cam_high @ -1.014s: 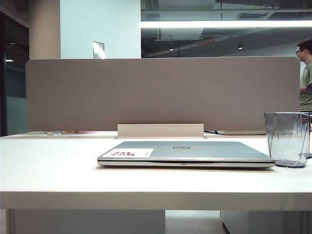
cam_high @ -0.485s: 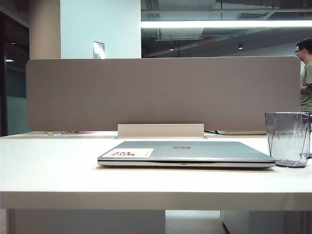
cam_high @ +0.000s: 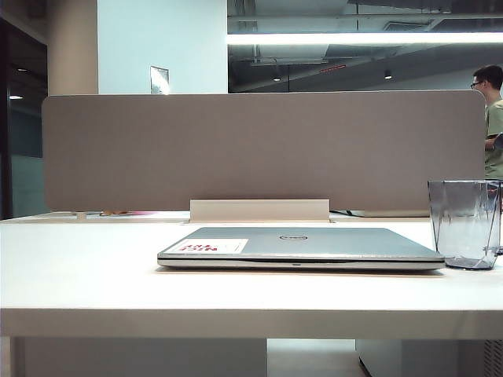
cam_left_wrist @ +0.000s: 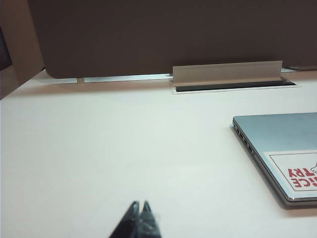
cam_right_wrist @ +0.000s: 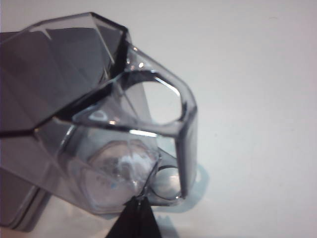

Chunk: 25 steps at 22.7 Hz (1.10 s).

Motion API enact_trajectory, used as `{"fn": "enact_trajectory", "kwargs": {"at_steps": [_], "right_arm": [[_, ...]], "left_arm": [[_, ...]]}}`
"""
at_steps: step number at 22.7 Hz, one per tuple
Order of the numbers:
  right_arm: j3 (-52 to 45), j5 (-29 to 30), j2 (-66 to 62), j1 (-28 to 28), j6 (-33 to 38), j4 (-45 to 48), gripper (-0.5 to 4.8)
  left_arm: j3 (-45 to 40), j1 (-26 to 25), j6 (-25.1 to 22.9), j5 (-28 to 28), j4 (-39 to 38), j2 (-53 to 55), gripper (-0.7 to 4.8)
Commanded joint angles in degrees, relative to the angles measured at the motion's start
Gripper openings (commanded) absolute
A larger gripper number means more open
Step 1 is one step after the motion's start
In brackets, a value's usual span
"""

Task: Pick up the water cup and place it on the right side of the laptop.

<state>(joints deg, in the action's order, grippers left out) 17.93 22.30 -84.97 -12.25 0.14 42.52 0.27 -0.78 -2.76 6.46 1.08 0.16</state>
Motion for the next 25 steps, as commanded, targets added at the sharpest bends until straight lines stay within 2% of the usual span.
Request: {"fn": "enact_trajectory", "kwargs": {"at_steps": [1, 16, 21, 25], "right_arm": [[0.4, -2.2, 0.0, 0.1, -0.3, 1.5, -0.09], [6.3, -3.1, -4.9, 0.0, -0.4, 1.4, -0.09], [6.6, -3.3, -5.2, 0.0, -3.4, 1.2, -0.09], [6.5, -2.9, -3.8, 0.1, -3.1, -2.1, -0.09]], "left_arm": [[0.2, -0.1, 0.2, 0.2, 0.7, 0.1, -0.04], [0.2, -0.1, 0.2, 0.2, 0.8, 0.1, -0.04], [0.2, -0.1, 0.2, 0.2, 0.7, 0.1, -0.04], [0.2, -0.1, 0.2, 0.2, 0.7, 0.1, -0.04]]}}
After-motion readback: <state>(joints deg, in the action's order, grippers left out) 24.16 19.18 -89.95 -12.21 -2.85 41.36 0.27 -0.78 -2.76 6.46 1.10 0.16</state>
